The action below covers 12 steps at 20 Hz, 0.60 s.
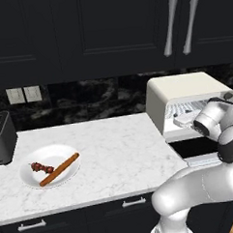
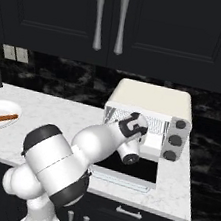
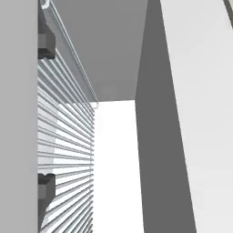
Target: Pick up the kebab skewer and baguette bread, and place them inside the toaster oven. Close the toaster oven door and start by setting the timer.
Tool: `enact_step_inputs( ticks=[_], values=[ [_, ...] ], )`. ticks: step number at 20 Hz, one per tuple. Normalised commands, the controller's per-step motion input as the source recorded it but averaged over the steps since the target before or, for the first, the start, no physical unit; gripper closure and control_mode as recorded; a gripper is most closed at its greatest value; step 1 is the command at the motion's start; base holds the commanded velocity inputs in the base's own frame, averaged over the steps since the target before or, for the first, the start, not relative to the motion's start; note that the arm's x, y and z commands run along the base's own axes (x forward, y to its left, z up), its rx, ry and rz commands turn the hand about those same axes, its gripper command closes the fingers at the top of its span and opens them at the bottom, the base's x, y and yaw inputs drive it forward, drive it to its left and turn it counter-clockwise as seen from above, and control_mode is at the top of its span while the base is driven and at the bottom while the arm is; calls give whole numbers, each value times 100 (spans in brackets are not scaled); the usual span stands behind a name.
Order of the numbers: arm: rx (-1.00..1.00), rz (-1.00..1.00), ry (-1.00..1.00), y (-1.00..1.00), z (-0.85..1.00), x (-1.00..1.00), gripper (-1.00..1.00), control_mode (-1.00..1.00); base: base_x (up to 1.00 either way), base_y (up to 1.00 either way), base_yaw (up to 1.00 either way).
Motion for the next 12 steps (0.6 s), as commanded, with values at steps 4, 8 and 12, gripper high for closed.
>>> enact_step_inputs(
  ticks=[4,8,12],
  values=[
    [0,0,0,-26,0,26,-100,-100,0,0,0],
    [0,0,-9,-25,13,0,-100,-100,0,0,0],
    [0,0,0,-27,0,14,-100,-100,0,0,0]
  ],
)
